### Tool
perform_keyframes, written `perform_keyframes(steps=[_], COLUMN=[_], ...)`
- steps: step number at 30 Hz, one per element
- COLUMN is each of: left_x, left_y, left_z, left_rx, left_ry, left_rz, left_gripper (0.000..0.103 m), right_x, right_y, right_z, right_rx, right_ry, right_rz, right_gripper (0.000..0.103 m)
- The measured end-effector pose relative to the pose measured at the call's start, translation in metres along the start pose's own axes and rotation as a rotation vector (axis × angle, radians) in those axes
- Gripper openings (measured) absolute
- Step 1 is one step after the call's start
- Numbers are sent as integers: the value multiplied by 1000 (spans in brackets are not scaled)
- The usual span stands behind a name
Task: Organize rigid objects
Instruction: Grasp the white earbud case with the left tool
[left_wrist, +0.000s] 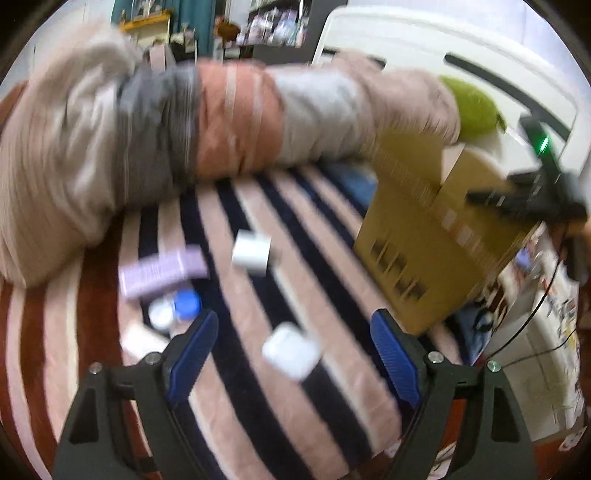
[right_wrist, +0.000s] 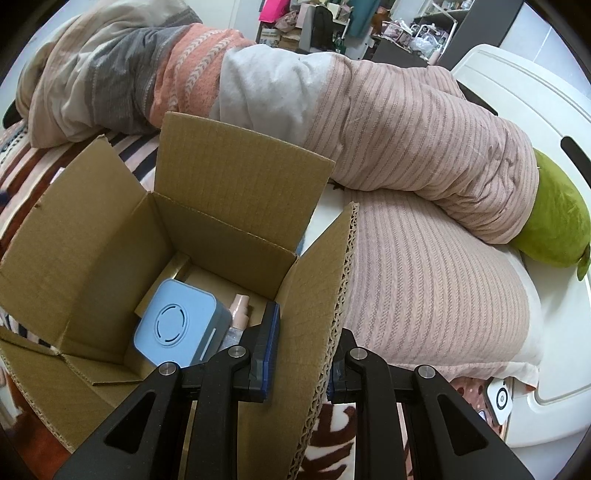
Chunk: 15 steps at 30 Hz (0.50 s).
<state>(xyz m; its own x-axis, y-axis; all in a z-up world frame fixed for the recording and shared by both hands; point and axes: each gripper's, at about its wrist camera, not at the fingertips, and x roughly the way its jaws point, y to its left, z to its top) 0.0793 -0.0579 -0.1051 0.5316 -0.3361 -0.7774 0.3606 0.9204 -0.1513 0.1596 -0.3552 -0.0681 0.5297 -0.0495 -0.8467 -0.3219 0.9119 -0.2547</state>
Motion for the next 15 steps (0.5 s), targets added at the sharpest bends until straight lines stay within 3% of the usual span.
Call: perform_keyframes(steps=[6,9,12,14,15], left_x=[61,81,90,92,93], left_y=[0,-5,-11,-13,-13], left_z=[-42,-49,-47,-44,-43], left_rx=[-22,-38,-51,-67,-64], left_ry=[98,102,61,44,41], left_rz=[2,6,59,87,114], left_gripper=[83,83,82,68,54], right_x=[1,2,3,3,3], right_y=[0,-1,-2,-2,-2], right_z=[0,0,-1,-1,-1], right_rx=[2,4,7,9,8], right_ry=[2,2,4,5,4], right_rz=[4,6,12,14,12], right_gripper=[14,14,14,14,14])
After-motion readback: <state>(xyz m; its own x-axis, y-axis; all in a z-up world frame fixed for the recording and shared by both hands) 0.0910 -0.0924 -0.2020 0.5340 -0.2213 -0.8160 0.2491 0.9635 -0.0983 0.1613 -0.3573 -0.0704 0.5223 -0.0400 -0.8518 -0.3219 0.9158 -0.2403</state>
